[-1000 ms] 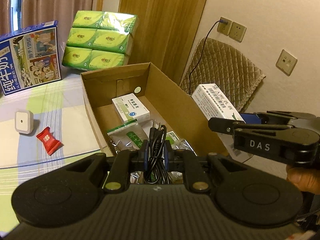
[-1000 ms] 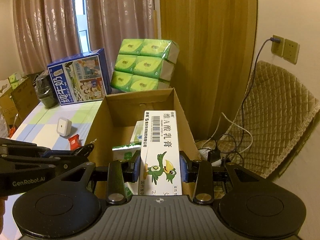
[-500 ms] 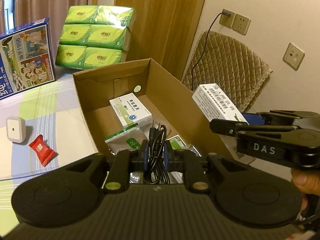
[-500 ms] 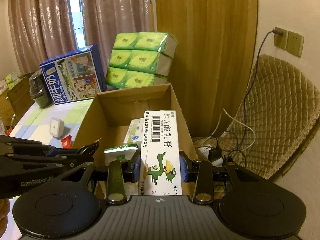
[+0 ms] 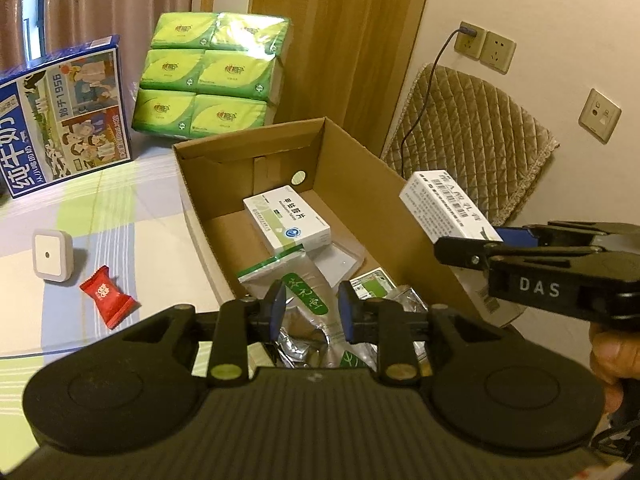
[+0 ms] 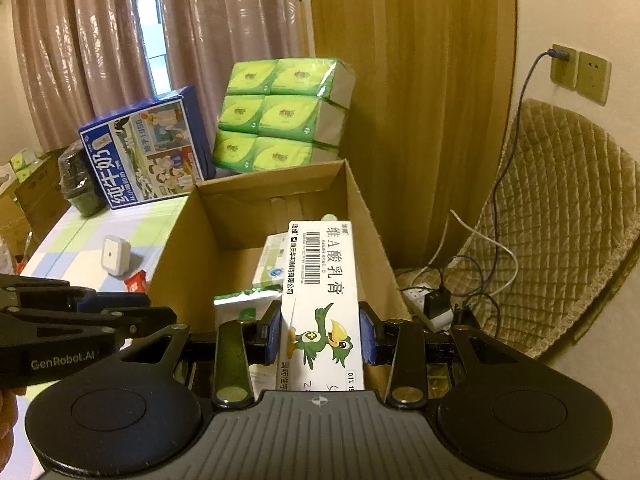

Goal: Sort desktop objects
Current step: 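Open both tools to release the cable and ointment box into the cardboard box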

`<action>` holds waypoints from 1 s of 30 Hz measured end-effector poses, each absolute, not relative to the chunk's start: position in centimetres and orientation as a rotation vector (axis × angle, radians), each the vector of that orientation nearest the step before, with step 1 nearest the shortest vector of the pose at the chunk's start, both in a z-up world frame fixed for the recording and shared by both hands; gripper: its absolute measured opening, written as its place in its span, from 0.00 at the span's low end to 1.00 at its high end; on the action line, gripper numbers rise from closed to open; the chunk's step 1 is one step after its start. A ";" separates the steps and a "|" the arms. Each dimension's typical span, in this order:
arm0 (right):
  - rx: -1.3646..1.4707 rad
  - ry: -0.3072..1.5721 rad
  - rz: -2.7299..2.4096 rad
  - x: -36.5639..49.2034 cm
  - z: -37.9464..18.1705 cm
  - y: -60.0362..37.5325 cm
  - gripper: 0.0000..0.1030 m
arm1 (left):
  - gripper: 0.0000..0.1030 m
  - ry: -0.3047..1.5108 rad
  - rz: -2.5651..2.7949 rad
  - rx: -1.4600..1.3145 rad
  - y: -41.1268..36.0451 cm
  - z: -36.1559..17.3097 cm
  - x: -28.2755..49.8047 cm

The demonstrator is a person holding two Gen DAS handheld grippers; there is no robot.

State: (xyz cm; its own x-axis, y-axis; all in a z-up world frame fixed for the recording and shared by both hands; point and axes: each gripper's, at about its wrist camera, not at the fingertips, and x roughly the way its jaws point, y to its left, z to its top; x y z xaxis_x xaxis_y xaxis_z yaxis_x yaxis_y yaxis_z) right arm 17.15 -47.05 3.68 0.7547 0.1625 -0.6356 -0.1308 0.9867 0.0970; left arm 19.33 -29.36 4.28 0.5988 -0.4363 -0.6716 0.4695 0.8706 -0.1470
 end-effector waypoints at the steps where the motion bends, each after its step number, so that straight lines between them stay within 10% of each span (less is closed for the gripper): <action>1: 0.048 0.697 0.162 17.3 3.7 -46.8 0.34 | 0.23 0.763 -0.524 0.046 -29.2 4.4 19.3; 30: 0.103 0.654 0.185 13.1 6.9 -44.3 0.75 | 0.44 0.756 -0.454 0.039 -23.3 6.6 14.9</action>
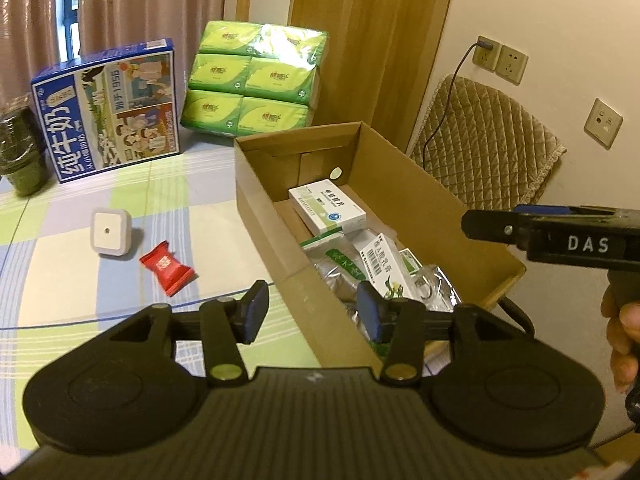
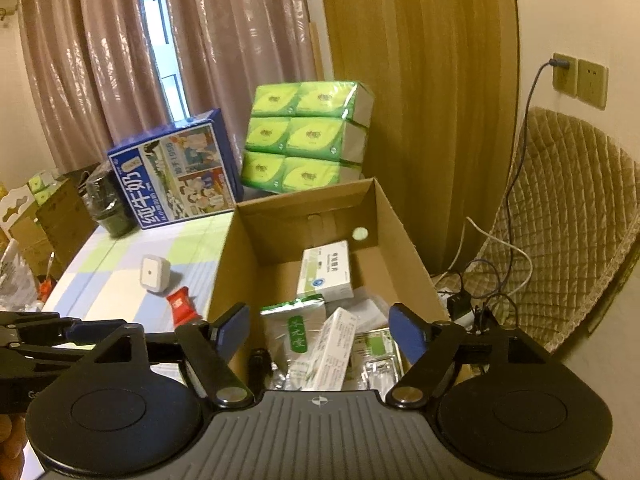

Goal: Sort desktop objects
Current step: 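Open both tools to release the cable and ointment box into the cardboard box, then withdraw both open tools from the cardboard box back over the table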

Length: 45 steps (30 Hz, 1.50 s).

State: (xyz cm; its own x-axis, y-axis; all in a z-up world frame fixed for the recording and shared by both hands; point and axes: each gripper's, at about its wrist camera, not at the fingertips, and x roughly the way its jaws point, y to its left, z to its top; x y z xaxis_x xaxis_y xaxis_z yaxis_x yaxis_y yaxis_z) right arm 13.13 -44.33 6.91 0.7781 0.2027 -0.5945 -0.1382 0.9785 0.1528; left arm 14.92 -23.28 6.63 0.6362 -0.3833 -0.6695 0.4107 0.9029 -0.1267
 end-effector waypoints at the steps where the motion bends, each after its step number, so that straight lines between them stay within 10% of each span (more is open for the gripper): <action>1: 0.101 0.653 0.185 12.9 7.1 -44.1 0.77 | 0.48 0.754 -0.449 0.042 -23.1 6.8 14.6; 10: 0.119 0.649 0.199 10.2 8.1 -43.2 0.98 | 0.71 0.754 -0.405 0.074 -20.2 7.2 11.4; 19: 0.108 0.662 0.227 7.6 8.7 -42.0 0.98 | 0.99 0.741 -0.360 0.070 -16.0 7.2 7.9; 45: 0.050 0.665 0.417 5.2 8.6 -31.9 0.98 | 0.99 0.731 -0.161 0.061 -4.7 7.5 4.9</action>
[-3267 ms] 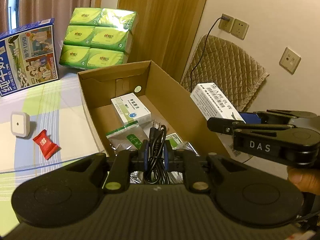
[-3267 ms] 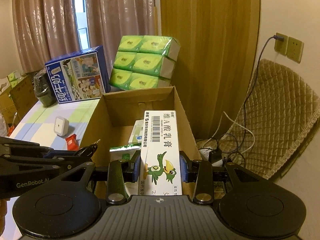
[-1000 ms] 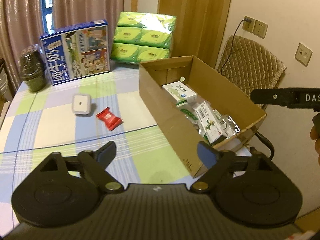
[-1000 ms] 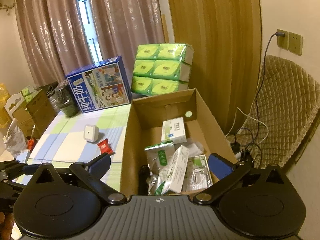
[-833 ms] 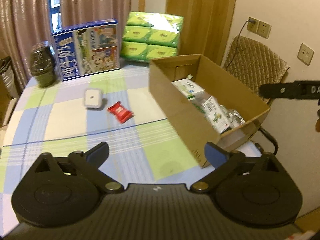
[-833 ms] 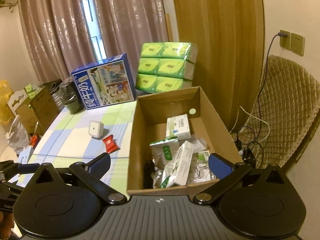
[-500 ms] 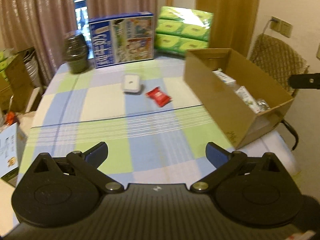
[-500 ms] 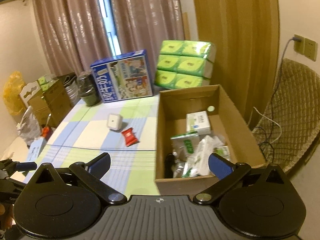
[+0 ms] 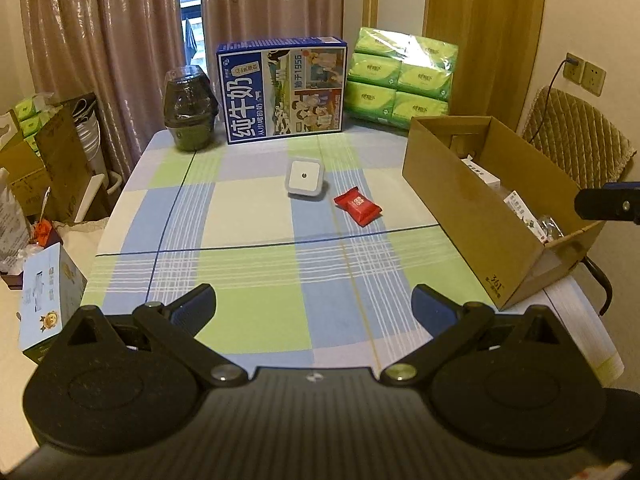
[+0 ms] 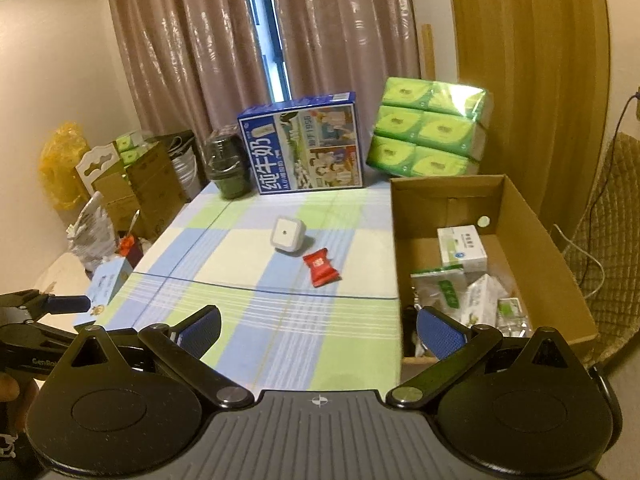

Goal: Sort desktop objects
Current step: 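Withdraw both open tools from the cardboard box back over the table, then move the left tool toward the white night light while the right tool approaches the red candy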

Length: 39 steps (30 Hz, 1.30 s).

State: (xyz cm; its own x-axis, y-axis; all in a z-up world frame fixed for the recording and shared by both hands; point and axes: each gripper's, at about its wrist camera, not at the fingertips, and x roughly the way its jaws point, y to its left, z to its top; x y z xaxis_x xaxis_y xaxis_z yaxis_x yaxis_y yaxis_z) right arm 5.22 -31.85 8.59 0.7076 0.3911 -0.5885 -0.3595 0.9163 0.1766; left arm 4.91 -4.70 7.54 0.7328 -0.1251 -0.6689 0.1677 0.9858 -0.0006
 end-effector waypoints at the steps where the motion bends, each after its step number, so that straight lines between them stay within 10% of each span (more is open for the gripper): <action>1: 0.049 0.663 0.418 5.3 8.6 -31.6 0.98 | 0.99 0.730 -0.162 0.062 -4.6 7.5 5.0; 30: -0.066 0.616 0.475 12.8 1.6 -21.6 0.98 | 0.99 0.621 -0.069 0.109 1.8 2.0 14.6; 39: -0.123 0.620 0.441 18.5 -3.6 -20.5 0.80 | 0.99 0.632 -0.113 0.084 0.5 -0.9 20.2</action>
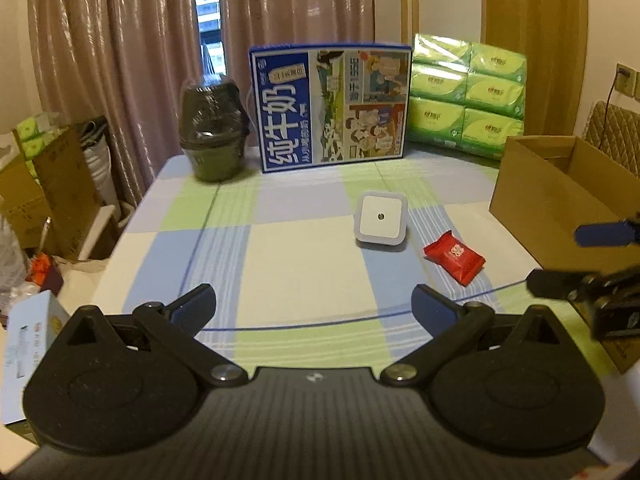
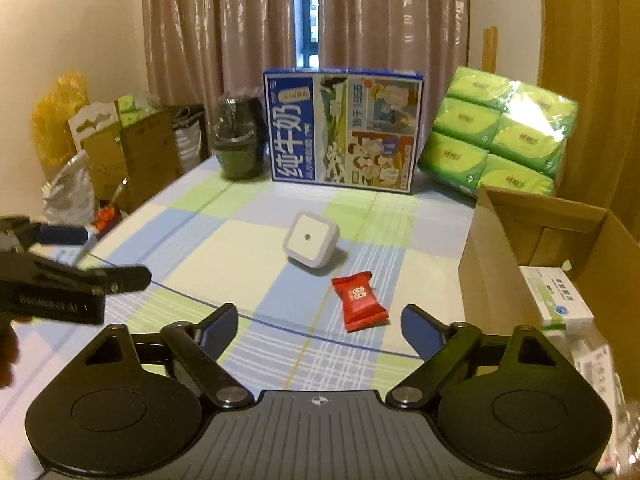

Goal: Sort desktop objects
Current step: 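Move the left tool toward the white night light while the right tool approaches the red candy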

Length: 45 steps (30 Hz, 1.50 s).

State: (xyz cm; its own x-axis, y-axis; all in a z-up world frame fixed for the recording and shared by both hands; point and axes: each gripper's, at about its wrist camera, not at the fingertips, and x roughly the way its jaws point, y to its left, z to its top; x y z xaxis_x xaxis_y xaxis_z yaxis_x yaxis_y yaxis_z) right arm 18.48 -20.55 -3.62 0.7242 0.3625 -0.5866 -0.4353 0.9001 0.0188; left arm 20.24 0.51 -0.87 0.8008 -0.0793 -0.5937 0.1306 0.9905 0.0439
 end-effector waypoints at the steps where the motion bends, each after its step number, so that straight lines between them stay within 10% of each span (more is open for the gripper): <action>1: -0.129 0.623 0.438 19.0 -4.1 -20.5 0.78 | 0.99 0.644 -0.112 0.080 0.5 -1.2 21.0; 45: -0.273 0.663 0.424 30.0 -13.7 -19.4 0.41 | 0.99 0.678 -0.274 0.151 -3.6 -6.5 31.2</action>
